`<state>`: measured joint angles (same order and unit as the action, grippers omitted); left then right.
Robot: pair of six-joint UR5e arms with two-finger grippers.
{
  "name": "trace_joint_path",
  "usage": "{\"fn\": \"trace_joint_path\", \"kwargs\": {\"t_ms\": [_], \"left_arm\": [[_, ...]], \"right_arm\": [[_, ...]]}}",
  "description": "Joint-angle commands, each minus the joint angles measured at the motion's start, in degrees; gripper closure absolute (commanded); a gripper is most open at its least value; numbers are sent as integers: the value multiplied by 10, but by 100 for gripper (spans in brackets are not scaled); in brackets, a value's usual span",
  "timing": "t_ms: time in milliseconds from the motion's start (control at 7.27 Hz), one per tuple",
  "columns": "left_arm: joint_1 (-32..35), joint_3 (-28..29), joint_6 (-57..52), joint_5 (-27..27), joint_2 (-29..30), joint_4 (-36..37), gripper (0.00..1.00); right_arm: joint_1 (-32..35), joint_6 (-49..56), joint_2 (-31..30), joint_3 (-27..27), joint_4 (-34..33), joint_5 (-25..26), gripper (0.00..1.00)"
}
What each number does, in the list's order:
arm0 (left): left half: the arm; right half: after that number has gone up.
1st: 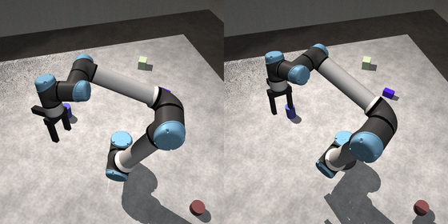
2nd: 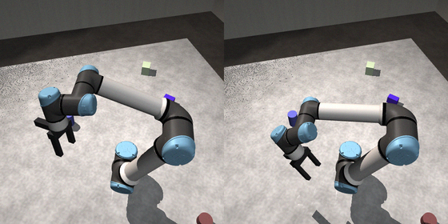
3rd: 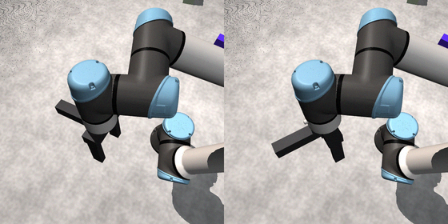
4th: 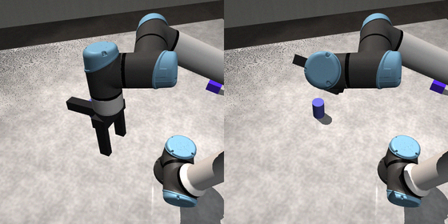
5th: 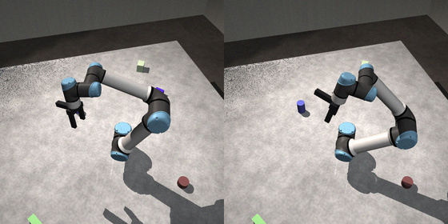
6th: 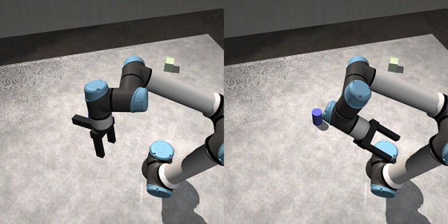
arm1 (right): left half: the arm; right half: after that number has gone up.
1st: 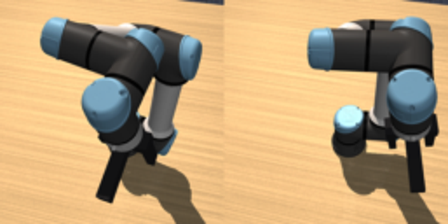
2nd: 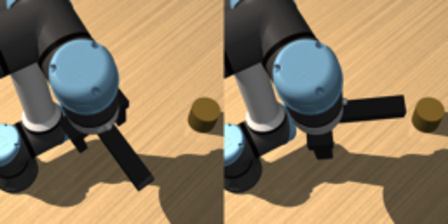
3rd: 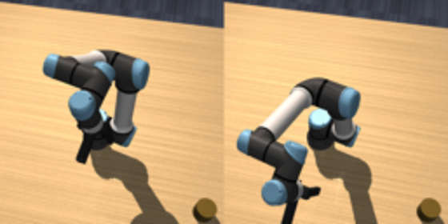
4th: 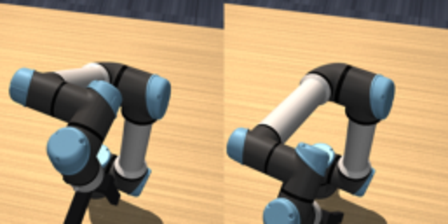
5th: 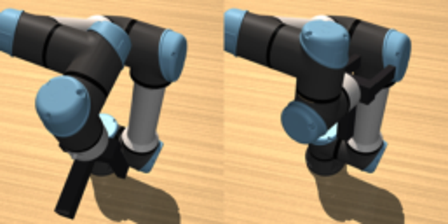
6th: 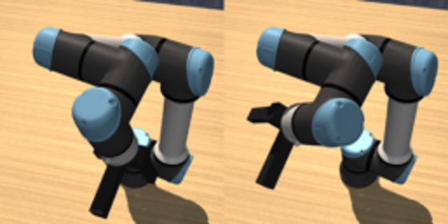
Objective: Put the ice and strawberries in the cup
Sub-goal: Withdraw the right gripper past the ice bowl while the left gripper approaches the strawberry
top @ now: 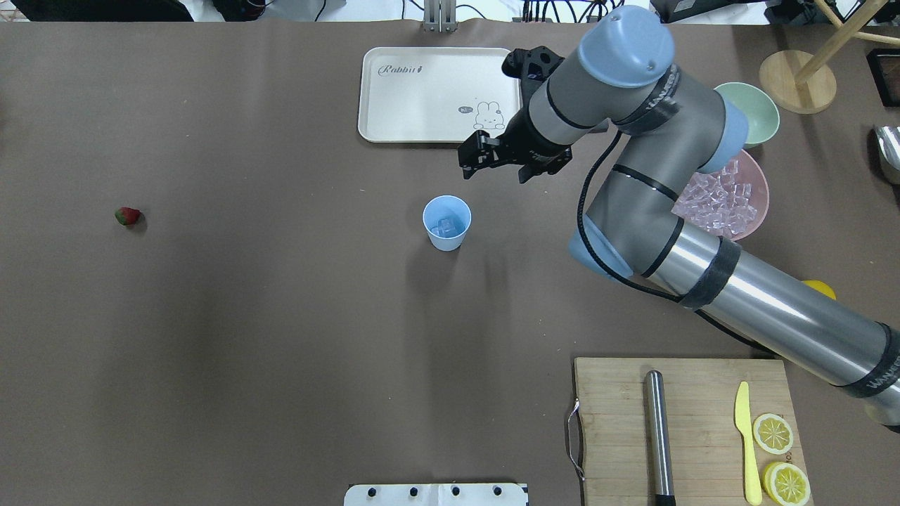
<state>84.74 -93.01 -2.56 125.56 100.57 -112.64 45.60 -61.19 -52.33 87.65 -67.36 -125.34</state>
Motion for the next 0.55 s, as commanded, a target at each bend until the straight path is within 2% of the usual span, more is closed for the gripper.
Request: {"fn": "trace_joint_path", "kwargs": {"t_ms": [0,138,413], "left_arm": [[-41,2,185,-37,-19,-41,2],[-75,7,262,-35,-17,-58,2],[-128,-18,300,-30,-30,-70,2]], "right_arm": [[89,107,-67,15,-1,-71,0],[128,154,-97,15,-1,-93,0],[183,253,-158,8,-1,-96,0]]}}
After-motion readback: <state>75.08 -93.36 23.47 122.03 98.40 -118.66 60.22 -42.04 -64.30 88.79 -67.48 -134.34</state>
